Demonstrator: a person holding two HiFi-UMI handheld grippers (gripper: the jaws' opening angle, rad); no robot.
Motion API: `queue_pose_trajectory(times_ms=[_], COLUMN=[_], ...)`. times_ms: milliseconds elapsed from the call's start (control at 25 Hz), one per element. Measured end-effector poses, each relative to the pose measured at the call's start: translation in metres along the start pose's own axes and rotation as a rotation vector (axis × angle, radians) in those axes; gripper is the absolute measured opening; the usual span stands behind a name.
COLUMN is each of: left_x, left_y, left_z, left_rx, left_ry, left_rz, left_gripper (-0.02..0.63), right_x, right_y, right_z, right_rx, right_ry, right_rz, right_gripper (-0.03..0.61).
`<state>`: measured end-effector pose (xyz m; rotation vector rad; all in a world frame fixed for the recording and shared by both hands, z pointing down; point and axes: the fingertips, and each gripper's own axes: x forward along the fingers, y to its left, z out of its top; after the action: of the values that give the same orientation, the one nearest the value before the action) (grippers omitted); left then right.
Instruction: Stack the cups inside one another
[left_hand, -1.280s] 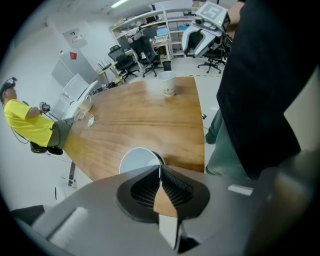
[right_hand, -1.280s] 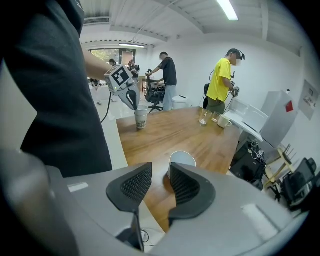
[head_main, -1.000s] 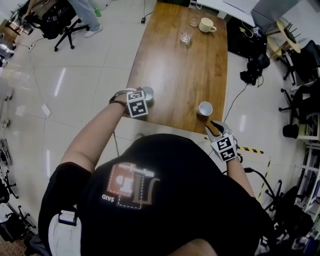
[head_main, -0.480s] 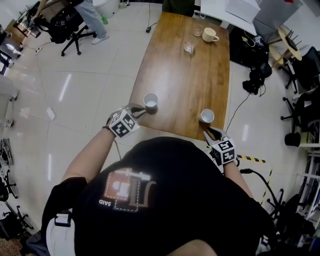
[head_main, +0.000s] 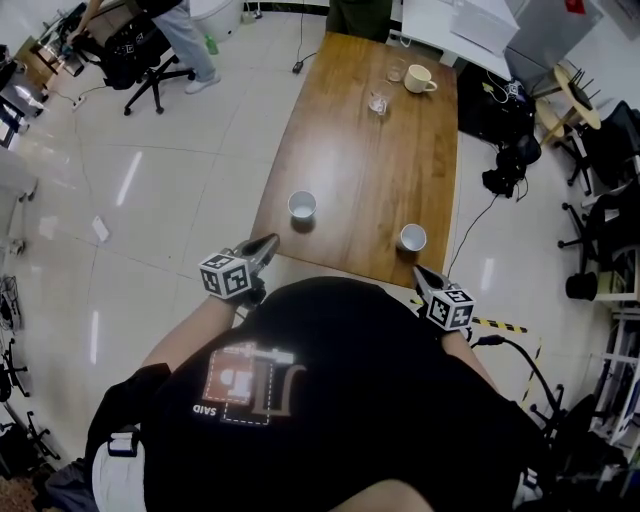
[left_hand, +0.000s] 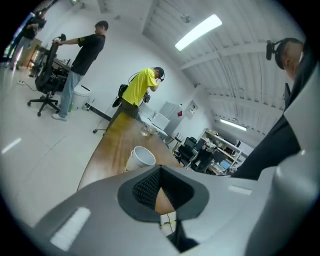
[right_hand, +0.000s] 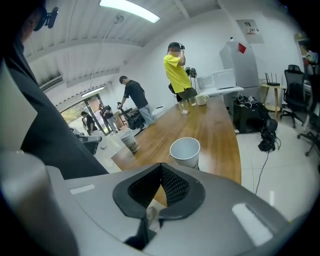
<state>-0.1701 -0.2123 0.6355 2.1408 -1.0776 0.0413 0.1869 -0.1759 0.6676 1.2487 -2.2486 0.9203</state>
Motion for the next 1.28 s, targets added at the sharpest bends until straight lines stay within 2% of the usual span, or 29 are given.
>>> queue_pose_trajectory(times_ms=[120,240,320,360,440,520,560,600,640,720,760,880,920,1000,1040,1080,1160,1280], left_x=[0.002,0.005,0.009,0.013,0.026,0.044,0.052,0.06,0.066,0.077,0.082,0.096,0.098,0.097,0.097,0.098,0.107,0.134], left_y=[-0.004,-0.014,-0.02,-0.023,-0.028,-0.027,-0.022,-0.013,-0.003,0.015,0.021,0.035,0.038,0.038,0.035,0.028,0.003,-0.058], left_z=[0.015,0.016,0.016,0.017,0.02,0.014,0.006,-0.004,-0.013,-0.025,-0.027,-0.033,-0.037,-0.045,-0.048,-0.049,-0.046,-0.033], left_rx=[0.017,0.053,0.136,0.226,0.485,0.744,0.86,0.971,1.078,1.255,1.31,1.392,1.411,1.43,1.431,1.432,1.442,1.469], left_ry=[-0.028,-0.012,0.025,0.059,0.175,0.364,0.483,0.605,0.71,0.839,0.873,0.952,0.981,1.034,1.053,1.062,1.037,0.948], left_rz=[-0.018,-0.044,-0.045,-0.04,-0.043,-0.071,-0.081,-0.087,-0.091,-0.096,-0.094,-0.078,-0.079,-0.107,-0.131,-0.155,-0.203,-0.29], left_gripper=[0.002,0.002,0.002,0.002,0.003,0.021,0.064,0.143,0.183,0.186,0.186,0.17,0.144,0.046,0.018,0.017,0.015,0.015], right_x=[-0.002,-0.003,-0.005,-0.006,-0.009,-0.013,-0.016,-0.018,-0.021,-0.026,-0.029,-0.039,-0.043,-0.05,-0.052,-0.054,-0.058,-0.065], right_y=[0.0,0.0,0.001,0.002,0.004,0.006,0.006,0.006,0.005,0.004,0.002,-0.005,-0.007,-0.011,-0.012,-0.014,-0.018,-0.026], right_z=[-0.004,-0.007,-0.009,-0.01,-0.011,-0.012,-0.012,-0.013,-0.015,-0.019,-0.022,-0.033,-0.038,-0.048,-0.052,-0.055,-0.06,-0.068], right_rx=[-0.019,-0.029,-0.042,-0.05,-0.064,-0.067,-0.064,-0.061,-0.059,-0.057,-0.055,-0.041,-0.033,-0.009,0.006,0.019,0.039,0.054], right_ry=[0.012,0.018,0.024,0.027,0.031,0.029,0.027,0.026,0.025,0.029,0.032,0.035,0.036,0.03,0.025,0.018,0.007,-0.002], right_rz=[-0.009,-0.011,-0.01,-0.009,-0.007,-0.013,-0.018,-0.024,-0.031,-0.045,-0.053,-0.076,-0.084,-0.101,-0.11,-0.117,-0.129,-0.14], right_gripper=[0.014,0.015,0.014,0.014,0.014,0.014,0.014,0.014,0.014,0.014,0.014,0.015,0.015,0.015,0.015,0.014,0.014,0.014])
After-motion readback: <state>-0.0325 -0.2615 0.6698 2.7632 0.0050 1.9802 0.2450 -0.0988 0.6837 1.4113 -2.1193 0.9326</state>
